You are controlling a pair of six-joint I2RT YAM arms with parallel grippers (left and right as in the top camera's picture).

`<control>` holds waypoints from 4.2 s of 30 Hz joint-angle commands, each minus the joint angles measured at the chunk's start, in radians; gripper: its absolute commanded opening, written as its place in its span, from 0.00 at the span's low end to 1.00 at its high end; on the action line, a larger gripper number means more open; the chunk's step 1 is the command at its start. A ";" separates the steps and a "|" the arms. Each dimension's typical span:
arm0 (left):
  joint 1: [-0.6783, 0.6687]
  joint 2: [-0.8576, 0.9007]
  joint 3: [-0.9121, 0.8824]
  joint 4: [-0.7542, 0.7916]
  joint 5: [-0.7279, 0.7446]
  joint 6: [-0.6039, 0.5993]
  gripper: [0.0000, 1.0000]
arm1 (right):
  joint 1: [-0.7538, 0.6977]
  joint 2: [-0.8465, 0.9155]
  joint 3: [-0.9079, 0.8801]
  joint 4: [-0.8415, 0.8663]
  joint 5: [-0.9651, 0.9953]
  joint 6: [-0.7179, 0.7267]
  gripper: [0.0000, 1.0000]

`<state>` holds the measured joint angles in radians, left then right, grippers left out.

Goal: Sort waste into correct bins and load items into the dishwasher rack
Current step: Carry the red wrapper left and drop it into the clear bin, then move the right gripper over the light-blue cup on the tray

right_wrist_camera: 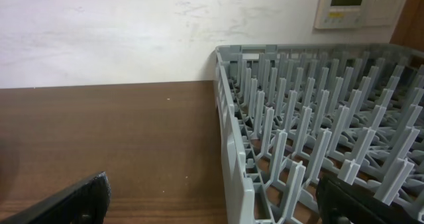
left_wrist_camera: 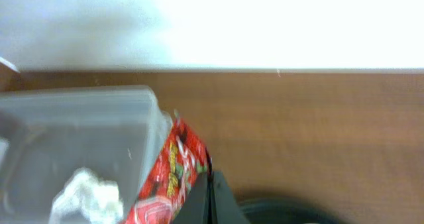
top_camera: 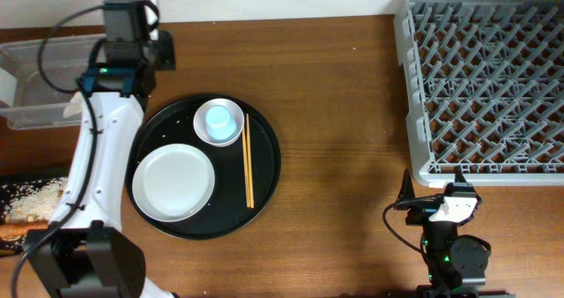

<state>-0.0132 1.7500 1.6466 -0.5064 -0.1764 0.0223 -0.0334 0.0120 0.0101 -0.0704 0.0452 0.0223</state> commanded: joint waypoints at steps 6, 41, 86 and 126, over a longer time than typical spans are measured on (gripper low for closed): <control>0.165 0.073 0.008 0.208 -0.012 -0.006 0.00 | -0.006 -0.008 -0.005 -0.008 0.012 0.000 0.98; 0.170 -0.073 0.007 -0.377 0.424 -0.063 0.99 | -0.006 -0.008 -0.005 -0.008 0.012 0.000 0.98; 0.535 -0.073 0.007 -0.486 0.363 -0.475 0.99 | -0.006 -0.008 -0.003 0.435 -0.694 1.051 0.98; 0.535 -0.073 0.007 -0.486 0.363 -0.474 0.99 | 0.806 1.923 1.694 -0.480 -0.016 0.221 0.98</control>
<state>0.5179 1.6768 1.6527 -0.9920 0.1841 -0.4427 0.7700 1.8866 1.6691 -0.6067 -0.0059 0.2508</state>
